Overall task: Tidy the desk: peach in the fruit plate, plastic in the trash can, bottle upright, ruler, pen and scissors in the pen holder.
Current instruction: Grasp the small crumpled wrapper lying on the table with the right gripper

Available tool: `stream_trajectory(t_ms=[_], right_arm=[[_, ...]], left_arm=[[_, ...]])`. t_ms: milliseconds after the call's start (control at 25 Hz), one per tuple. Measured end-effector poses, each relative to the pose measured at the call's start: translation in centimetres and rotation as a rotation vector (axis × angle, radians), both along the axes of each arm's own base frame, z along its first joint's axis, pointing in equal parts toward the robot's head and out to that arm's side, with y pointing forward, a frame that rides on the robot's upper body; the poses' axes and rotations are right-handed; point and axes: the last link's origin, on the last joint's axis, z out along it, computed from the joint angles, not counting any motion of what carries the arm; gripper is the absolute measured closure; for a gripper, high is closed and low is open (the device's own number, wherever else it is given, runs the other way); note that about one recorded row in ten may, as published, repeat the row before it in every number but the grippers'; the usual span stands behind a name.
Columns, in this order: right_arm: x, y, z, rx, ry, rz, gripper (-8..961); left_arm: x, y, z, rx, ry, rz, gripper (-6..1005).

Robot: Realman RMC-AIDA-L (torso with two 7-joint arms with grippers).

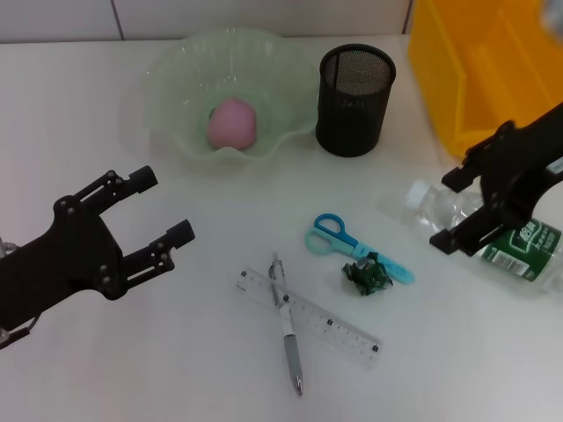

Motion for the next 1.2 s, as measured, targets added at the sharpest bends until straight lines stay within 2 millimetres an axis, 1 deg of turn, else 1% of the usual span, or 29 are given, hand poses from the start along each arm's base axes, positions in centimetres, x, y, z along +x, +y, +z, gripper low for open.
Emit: stream_trajectory(t_ms=[40, 80, 120, 160, 200, 240, 320, 360, 400, 440, 480, 520, 560, 600, 680, 720, 760, 800, 960, 1200], right_arm=[[-0.2, 0.0, -0.8, -0.005, -0.038, 0.01, 119], [-0.4, 0.1, -2.1, -0.001, -0.093, 0.022, 119], [-0.4, 0.1, -2.1, -0.001, -0.093, 0.022, 122], [-0.4, 0.1, -3.0, 0.011, -0.126, 0.032, 125], [-0.4, 0.1, -3.0, 0.011, -0.126, 0.032, 128], [-0.1, 0.2, -3.8, 0.011, -0.143, 0.036, 131], [0.0, 0.2, -4.2, 0.006, -0.146, 0.037, 138], [0.3, 0.2, -5.1, -0.009, -0.154, 0.038, 141], [0.3, 0.2, -5.1, -0.009, -0.154, 0.038, 144], [0.6, 0.2, -6.0, -0.016, -0.16, 0.041, 147], [0.8, 0.2, -6.5, -0.02, -0.164, 0.043, 150], [0.8, 0.2, -6.5, -0.02, -0.164, 0.043, 153], [1.1, 0.2, -7.3, -0.024, -0.17, 0.042, 156], [1.1, 0.2, -7.3, -0.024, -0.17, 0.042, 159], [1.5, 0.2, -8.4, -0.031, -0.178, 0.043, 166], [1.5, 0.2, -8.4, -0.031, -0.178, 0.043, 169], [1.6, 0.2, -9.0, -0.031, -0.183, 0.048, 172], [1.6, 0.2, -9.0, -0.031, -0.183, 0.048, 175], [1.7, 0.0, -10.1, -0.034, -0.192, 0.06, 188], [1.7, 0.0, -10.7, -0.037, -0.188, 0.062, 206]], left_arm=[[-0.1, 0.1, -0.1, 0.0, 0.003, 0.007, 205], [-0.1, 0.1, -0.1, 0.0, 0.004, 0.008, 205], [-0.1, 0.1, -0.1, 0.001, 0.006, 0.011, 205], [-0.1, 0.1, -0.1, 0.001, 0.006, 0.011, 205], [-0.1, 0.1, -0.1, 0.001, 0.006, 0.011, 205], [-0.2, 0.1, -0.1, 0.001, 0.008, 0.015, 205], [-0.2, 0.3, -0.2, 0.0, 0.014, 0.017, 205], [-0.2, 0.4, -0.2, -0.002, 0.015, 0.016, 204], [-0.2, 0.4, -0.2, -0.002, 0.015, 0.016, 204], [-0.1, 0.4, -0.3, -0.003, 0.015, 0.016, 204], [-0.1, 0.4, -0.3, -0.01, 0.012, 0.022, 204], [-0.1, 0.4, -0.3, -0.01, 0.012, 0.022, 204], [-0.1, 0.4, -0.3, -0.014, 0.009, 0.027, 204], [-0.1, 0.4, -0.3, -0.019, 0.006, 0.031, 204], [-0.2, 0.4, -0.3, -0.02, 0.005, 0.033, 204], [-0.2, 0.4, -0.3, -0.02, 0.005, 0.033, 204], [-0.2, 0.4, -0.3, -0.022, 0.003, 0.035, 204], [-0.2, 0.4, -0.3, -0.022, 0.003, 0.035, 204], [-0.2, 0.4, -0.3, -0.027, -0.001, 0.039, 205], [-0.2, 0.5, -0.2, -0.027, 0.001, 0.039, 205]])
